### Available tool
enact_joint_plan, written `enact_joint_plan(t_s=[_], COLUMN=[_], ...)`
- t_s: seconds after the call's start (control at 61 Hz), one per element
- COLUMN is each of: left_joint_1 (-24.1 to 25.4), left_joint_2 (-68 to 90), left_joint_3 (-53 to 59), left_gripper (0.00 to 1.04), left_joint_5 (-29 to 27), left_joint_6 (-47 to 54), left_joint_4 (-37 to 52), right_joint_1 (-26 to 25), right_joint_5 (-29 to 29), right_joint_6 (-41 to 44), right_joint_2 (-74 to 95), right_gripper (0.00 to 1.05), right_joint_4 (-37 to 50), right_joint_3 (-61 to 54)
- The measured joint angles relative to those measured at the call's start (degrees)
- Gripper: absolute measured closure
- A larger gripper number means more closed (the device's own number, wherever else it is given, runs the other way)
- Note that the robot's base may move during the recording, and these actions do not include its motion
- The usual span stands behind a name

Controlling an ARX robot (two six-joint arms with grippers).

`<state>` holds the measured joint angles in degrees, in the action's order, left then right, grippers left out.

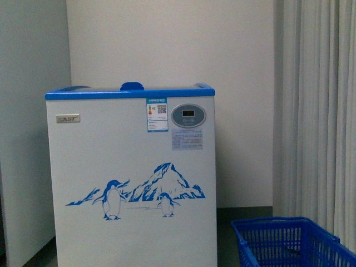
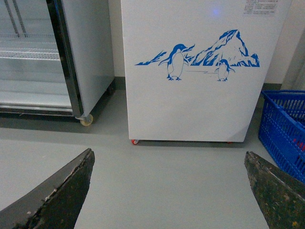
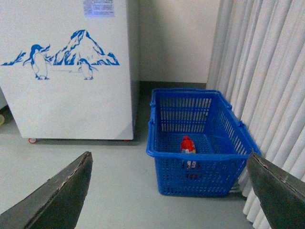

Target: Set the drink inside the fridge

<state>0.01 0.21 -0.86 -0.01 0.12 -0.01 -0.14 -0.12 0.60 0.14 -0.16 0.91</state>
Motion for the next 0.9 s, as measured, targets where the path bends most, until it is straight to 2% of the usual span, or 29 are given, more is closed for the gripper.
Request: enact_joint_plan(t_s=[0.902], left_joint_1=[0.00], left_joint_2=[0.00], left_joint_3=[0.00], left_gripper=[0.08], left_joint_5=[0.00], left_joint_6=[0.00], left_joint_4=[0.00], right_joint_1=[0.00], right_joint_5=[0.00], right_joint_6=[0.00], right_joint_2=[0.00], right_gripper=[0.07], right_joint_4=[0.00], right_joint_3=[0.00])
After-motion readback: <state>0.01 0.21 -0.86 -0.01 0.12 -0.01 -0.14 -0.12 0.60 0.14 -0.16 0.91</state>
